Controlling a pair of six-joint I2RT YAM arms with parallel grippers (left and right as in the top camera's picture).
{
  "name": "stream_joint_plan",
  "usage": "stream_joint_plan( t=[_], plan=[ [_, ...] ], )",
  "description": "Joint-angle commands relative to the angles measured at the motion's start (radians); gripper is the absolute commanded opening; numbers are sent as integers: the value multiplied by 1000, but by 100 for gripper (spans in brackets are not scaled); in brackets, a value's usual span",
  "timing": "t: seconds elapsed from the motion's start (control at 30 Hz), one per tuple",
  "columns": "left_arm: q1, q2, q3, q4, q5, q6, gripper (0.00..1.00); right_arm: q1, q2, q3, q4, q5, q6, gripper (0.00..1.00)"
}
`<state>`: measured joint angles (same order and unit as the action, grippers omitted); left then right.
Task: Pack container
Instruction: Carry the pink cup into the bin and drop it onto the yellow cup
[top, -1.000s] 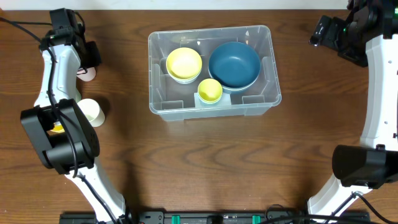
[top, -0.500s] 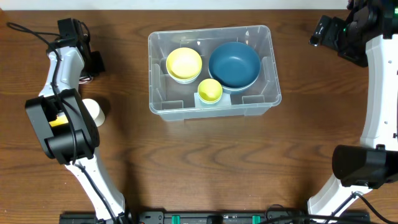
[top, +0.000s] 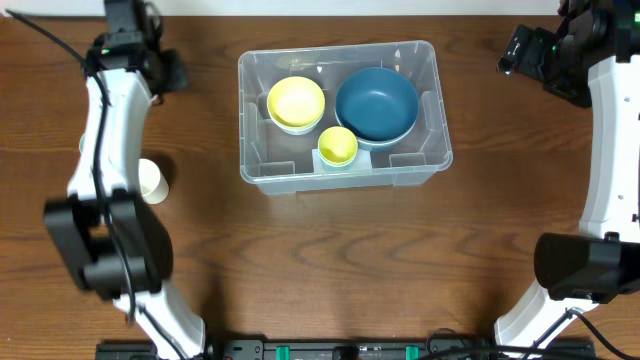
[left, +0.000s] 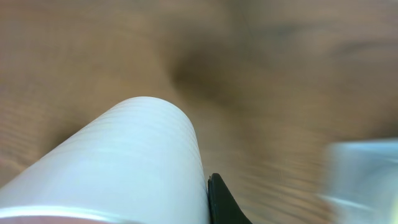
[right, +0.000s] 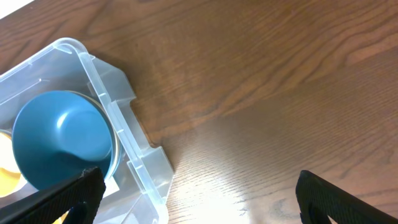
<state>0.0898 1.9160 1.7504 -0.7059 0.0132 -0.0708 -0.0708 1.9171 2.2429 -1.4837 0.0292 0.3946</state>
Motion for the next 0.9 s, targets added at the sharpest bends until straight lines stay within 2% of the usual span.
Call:
stream_joint_plan(
  t=[0.0,0.17,0.43,0.63,0.87],
  plan=[
    [-96,-128,15,-23,68,-17,6,-1,-25,1,-1,0,12,99],
    [-283,-217,15,-86,112,-17,6,-1,-25,1,-1,0,12,99],
    [-555,-164,11,-214,111,39,6,-1,-25,1,-1,0,12,99],
    [-639,-105,10,-232,111,52,6,-1,-25,1,-1,0,12,99],
    [-657,-45,5,-271,111,51,6,-1,-25,1,-1,0,12,99]
  ],
)
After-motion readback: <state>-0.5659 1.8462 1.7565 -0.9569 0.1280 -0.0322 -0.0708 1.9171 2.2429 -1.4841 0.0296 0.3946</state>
